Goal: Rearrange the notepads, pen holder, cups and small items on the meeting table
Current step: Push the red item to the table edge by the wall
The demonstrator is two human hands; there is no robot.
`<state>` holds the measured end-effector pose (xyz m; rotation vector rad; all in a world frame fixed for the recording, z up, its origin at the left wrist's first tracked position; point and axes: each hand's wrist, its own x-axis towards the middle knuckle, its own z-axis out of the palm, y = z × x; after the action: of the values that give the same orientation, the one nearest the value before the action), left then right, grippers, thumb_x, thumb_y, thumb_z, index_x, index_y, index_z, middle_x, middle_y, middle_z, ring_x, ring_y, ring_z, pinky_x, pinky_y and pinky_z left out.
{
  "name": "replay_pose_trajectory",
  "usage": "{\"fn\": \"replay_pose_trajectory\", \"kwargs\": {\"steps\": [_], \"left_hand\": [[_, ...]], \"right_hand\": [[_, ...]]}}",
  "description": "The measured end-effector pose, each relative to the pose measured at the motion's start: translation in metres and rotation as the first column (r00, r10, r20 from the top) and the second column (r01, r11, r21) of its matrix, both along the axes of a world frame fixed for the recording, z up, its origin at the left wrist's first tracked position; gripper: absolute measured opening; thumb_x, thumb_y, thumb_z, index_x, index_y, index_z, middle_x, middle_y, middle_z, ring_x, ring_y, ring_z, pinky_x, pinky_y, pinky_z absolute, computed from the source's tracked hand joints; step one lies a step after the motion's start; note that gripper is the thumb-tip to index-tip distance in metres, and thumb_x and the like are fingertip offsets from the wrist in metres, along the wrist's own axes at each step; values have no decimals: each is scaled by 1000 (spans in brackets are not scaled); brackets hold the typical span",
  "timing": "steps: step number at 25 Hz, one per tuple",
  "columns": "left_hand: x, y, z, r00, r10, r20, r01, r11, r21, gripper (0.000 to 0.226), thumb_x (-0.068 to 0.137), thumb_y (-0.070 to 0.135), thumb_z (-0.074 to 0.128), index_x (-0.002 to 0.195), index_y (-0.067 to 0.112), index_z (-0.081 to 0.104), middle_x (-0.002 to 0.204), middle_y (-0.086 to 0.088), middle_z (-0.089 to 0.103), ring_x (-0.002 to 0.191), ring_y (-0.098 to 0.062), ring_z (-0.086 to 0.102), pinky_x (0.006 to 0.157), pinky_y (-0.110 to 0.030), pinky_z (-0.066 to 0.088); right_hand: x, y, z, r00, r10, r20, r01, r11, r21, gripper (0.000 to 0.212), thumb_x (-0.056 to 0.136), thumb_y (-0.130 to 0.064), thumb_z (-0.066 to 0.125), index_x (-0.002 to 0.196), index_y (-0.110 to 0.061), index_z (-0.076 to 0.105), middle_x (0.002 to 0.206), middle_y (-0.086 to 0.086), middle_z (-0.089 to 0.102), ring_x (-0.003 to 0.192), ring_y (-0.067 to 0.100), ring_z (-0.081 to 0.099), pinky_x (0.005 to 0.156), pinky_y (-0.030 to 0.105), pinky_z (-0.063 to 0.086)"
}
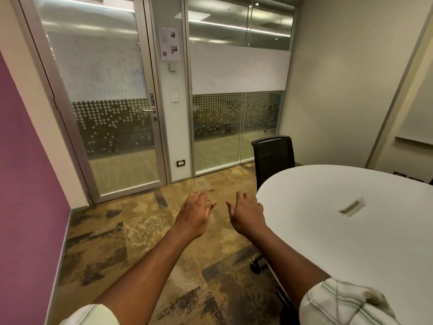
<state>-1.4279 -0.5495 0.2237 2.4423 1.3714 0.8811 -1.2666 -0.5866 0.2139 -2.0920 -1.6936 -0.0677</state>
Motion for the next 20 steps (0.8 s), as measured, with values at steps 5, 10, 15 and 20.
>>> {"fn": "replay_pose_trajectory", "kwargs": {"steps": [5, 10, 15, 20], "left_hand": [[-68, 43, -39, 992, 118, -49, -123, 984, -128, 63, 96, 48, 36, 146, 11, 25, 152, -11, 29, 142, -26, 23, 115, -37, 24], [-112, 89, -88, 980, 168, -104, -188, 955, -228, 70, 95, 56, 31, 151, 18, 12, 158, -6, 15, 146, -24, 12, 118, -36, 17], [-127, 160, -125, 970, 166, -179, -212, 935, -283, 70, 94, 58, 28, 151, 20, 11, 159, -3, 13, 146, -22, 10, 118, -36, 17], [-126, 253, -157, 959, 166, -231, -240, 907, -346, 69, 95, 58, 28, 151, 22, 11, 159, -2, 14, 146, -21, 11, 118, -36, 17]], "right_hand": [[-49, 48, -41, 1000, -9, 13, 11, 987, -163, 49, 97, -49, 29, 130, -13, 39, 131, 11, 46, 120, 30, 44, 99, 47, 38], [-95, 106, -89, 1000, 5, -4, -6, 959, -284, 53, 96, -52, 28, 132, -14, 37, 134, 11, 43, 125, 30, 40, 100, 48, 36], [-123, 187, -123, 998, 31, -60, -48, 949, -313, 57, 96, -53, 27, 137, -13, 32, 141, 12, 37, 130, 31, 36, 103, 49, 35], [-125, 283, -152, 990, 26, -139, -76, 925, -372, 61, 97, -53, 26, 142, -13, 26, 145, 12, 32, 134, 29, 31, 106, 50, 32]]}}
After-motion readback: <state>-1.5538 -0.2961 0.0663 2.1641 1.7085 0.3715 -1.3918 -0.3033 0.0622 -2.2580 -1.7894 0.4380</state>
